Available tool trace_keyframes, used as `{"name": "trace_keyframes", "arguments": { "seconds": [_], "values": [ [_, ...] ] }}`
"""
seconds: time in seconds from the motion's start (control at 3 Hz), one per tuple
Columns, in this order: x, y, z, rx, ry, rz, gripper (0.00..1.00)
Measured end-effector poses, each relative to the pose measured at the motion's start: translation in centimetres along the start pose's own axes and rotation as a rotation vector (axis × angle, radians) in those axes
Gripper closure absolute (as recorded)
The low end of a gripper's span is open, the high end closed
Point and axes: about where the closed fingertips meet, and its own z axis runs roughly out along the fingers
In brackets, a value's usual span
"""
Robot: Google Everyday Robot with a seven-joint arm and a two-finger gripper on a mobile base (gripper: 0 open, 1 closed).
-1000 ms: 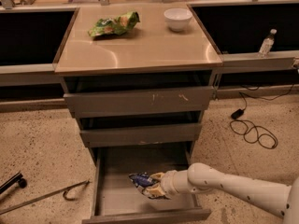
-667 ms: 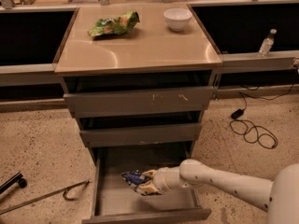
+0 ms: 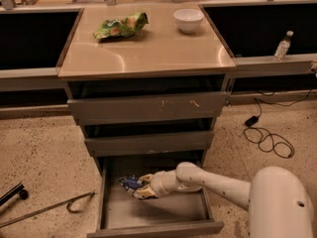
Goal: Place blue chip bag into bottom drawer
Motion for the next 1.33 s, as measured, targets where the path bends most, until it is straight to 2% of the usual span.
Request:
{"name": "trace_keyframes", "arguments": {
  "seconds": [0.33, 0.67, 1.0, 1.33],
  "values": [
    [3.4, -1.2, 2.6, -0.020, 0.033, 0.068, 1.00],
    [7.0, -1.8, 5.4, -0.048, 0.095, 0.129, 1.00],
    [9.3, -1.9, 6.1, -0.061, 0.134, 0.150, 1.00],
    [9.3, -1.9, 6.1, -0.061, 0.134, 0.150, 0.81]
  ]
}}
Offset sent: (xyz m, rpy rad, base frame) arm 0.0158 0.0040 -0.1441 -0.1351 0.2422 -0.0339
